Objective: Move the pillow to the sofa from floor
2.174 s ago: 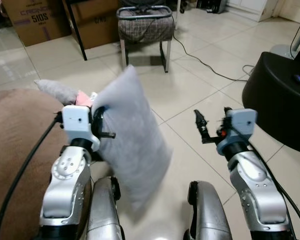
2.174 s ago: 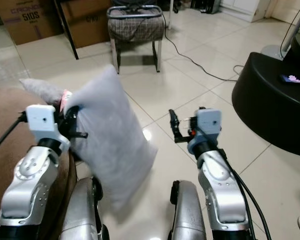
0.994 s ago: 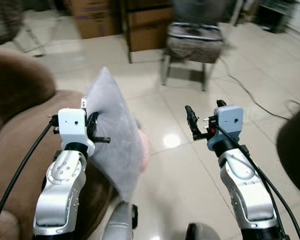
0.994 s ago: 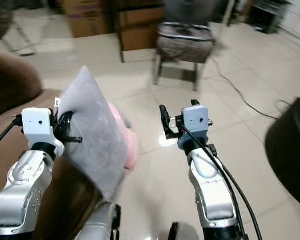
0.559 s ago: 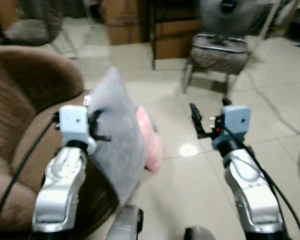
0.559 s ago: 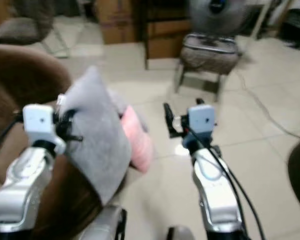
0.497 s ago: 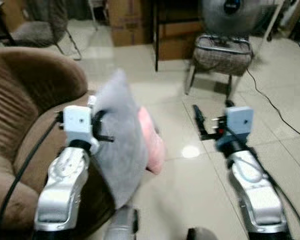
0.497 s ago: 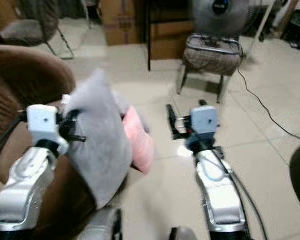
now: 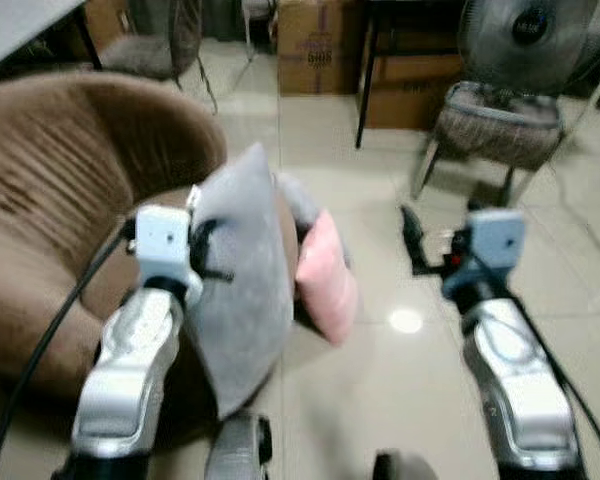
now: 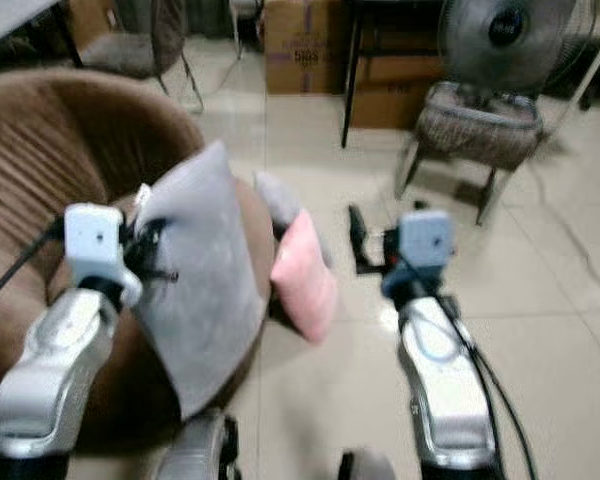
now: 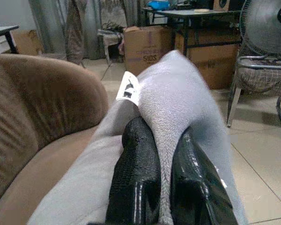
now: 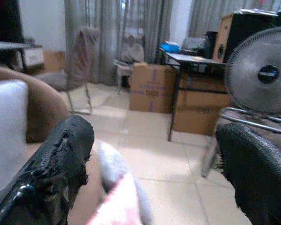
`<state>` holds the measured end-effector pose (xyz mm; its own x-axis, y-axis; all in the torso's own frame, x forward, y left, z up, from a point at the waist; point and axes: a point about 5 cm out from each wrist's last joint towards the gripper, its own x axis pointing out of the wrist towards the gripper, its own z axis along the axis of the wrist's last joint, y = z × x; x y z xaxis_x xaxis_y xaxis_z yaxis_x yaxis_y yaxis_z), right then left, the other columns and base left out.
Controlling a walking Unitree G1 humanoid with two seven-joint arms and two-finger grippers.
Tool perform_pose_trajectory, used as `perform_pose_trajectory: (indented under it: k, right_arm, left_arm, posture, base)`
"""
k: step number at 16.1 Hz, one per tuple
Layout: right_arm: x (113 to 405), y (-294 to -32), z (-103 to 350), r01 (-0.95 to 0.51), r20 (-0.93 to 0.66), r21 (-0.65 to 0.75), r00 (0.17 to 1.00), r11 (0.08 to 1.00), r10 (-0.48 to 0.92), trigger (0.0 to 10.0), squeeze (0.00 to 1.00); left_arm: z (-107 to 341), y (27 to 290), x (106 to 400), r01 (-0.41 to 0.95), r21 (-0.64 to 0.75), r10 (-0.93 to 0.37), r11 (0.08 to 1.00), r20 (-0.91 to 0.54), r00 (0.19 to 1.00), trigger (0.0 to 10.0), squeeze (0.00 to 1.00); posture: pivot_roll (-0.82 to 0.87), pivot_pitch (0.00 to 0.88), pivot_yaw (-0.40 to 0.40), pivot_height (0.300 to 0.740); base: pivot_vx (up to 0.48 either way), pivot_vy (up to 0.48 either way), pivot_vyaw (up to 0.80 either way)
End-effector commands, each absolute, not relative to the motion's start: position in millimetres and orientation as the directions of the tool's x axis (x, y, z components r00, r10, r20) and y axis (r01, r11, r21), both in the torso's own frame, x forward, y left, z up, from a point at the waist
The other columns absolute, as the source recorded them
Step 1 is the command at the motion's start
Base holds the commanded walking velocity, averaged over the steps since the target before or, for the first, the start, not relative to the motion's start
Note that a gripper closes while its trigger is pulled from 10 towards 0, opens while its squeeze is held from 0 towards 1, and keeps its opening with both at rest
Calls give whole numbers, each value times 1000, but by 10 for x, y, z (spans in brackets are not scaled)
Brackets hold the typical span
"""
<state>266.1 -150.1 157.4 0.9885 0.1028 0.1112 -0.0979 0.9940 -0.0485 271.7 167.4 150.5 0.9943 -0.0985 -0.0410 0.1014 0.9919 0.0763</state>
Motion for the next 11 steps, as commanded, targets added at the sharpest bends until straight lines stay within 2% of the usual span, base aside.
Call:
perform_pose_trajectory:
  k: [1,6,10,11]
  right_arm:
    - [2660,-1537,1619,-87,124,-41,988,995,91,10000,0]
    - [2661,-1556,1617,-77,119,-21,990,997,79,10000,0]
    - [2654,-1565,1607,-54,114,-5,992,999,54,10000,0]
    - [2657,-1597,1555,-4,62,-15,998,1000,5,10000,0]
  left_arm:
    - [1658,1633,2728,112,78,-115,991,39,993,0,0]
    - [1654,1627,2709,113,83,-116,990,34,993,0,0]
    - [1658,1621,2720,112,88,-115,990,36,993,0,0]
    - [1657,1625,2713,84,113,-90,990,43,995,10000,0]
  posture:
    - [-28,0,23,702]
    - [-25,0,21,740]
    - [-27,0,26,740]
    - [-27,0,27,740]
  base:
    - [0,0,0]
    - [0,0,0]
    - [0,0,0]
    - [0,0,0]
